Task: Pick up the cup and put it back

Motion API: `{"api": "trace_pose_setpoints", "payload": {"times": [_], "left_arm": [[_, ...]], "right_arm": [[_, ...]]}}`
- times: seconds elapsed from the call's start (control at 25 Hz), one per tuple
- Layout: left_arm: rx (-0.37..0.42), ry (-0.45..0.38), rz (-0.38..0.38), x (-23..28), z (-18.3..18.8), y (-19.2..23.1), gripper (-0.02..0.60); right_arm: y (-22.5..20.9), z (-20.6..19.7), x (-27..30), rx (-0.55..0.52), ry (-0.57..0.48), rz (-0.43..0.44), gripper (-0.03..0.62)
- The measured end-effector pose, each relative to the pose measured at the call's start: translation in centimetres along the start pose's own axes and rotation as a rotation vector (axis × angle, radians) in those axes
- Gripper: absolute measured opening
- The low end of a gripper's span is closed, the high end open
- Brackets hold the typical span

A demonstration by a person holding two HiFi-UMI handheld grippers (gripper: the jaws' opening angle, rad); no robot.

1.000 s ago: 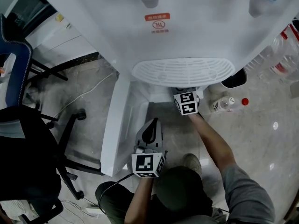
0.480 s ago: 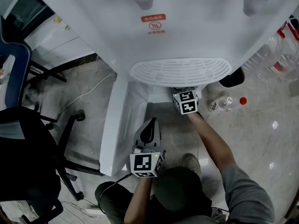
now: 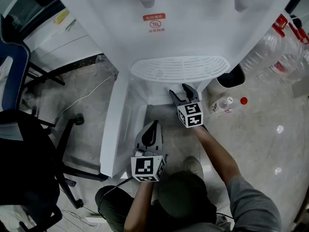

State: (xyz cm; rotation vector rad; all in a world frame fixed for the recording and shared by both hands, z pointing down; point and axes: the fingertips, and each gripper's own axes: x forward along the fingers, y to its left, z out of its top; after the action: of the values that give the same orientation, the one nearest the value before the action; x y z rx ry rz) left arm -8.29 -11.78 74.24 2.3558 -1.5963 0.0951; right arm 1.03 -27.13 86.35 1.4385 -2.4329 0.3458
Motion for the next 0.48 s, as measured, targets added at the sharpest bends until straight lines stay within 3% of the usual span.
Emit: {"api": "trace_pose_setpoints", "payload": {"times": [0.16, 0.48], "left_arm": [[0.01, -0.001, -0.007, -0.5, 0.4, -0.1, 0.009], [0.026, -0.014, -0.034, -1.6, 2.7, -1.2, 0.009]], "right_arm": [[0.5, 0.3, -1.4, 0.019, -0.015, 0.005, 0.242], [1.8, 4.2, -6.0, 0.024, -0.107, 0.012, 0.055]]}}
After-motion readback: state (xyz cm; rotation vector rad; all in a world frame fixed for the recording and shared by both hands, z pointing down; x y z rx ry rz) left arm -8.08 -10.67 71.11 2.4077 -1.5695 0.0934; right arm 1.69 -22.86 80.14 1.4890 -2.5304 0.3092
